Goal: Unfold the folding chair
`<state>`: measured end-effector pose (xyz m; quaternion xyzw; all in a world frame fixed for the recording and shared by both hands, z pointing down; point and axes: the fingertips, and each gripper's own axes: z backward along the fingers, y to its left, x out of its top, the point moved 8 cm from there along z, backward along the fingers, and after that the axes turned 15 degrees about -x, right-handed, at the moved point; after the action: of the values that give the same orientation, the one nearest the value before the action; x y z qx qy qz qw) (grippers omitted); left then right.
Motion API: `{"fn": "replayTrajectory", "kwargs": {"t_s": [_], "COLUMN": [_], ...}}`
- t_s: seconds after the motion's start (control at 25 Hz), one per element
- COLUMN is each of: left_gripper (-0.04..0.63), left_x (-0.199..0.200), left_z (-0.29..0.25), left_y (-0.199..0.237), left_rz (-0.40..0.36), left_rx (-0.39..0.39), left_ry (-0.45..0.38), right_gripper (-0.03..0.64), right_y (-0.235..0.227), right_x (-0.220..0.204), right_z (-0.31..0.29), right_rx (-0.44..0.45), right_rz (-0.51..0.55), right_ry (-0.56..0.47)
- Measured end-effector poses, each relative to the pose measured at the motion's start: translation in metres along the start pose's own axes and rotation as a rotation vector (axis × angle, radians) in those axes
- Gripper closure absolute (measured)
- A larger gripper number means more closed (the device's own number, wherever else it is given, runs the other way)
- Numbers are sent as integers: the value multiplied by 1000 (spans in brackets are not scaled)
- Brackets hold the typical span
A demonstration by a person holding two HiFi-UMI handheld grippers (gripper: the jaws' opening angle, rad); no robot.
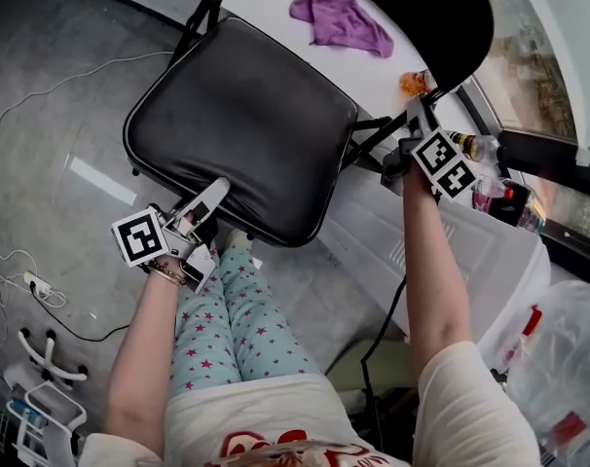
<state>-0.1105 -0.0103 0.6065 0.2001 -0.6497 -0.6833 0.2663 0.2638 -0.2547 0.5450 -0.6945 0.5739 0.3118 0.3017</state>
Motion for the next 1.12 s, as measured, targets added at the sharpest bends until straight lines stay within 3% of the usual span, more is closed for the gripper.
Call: {"fn": "replayTrajectory", "kwargs": {"t_s": [0.36, 0.68, 1.12], "left_gripper": [411, 420, 416], "left_x": [-1, 4, -2], "left_z": [16, 18, 41], "left_y": [17, 20, 32], "left_rz": [-12, -34, -19], "left_rx": [25, -34, -58], "left_ry": [34, 78, 79], "right_gripper": [493, 492, 491], "right_y": [0, 1, 3], "right_x": [-12, -14, -32], "right_z": [-12, -9, 15], "right_rx": [-32, -17, 10], "right_rz": [-46, -78, -156], "right_ry": [31, -7, -28]}}
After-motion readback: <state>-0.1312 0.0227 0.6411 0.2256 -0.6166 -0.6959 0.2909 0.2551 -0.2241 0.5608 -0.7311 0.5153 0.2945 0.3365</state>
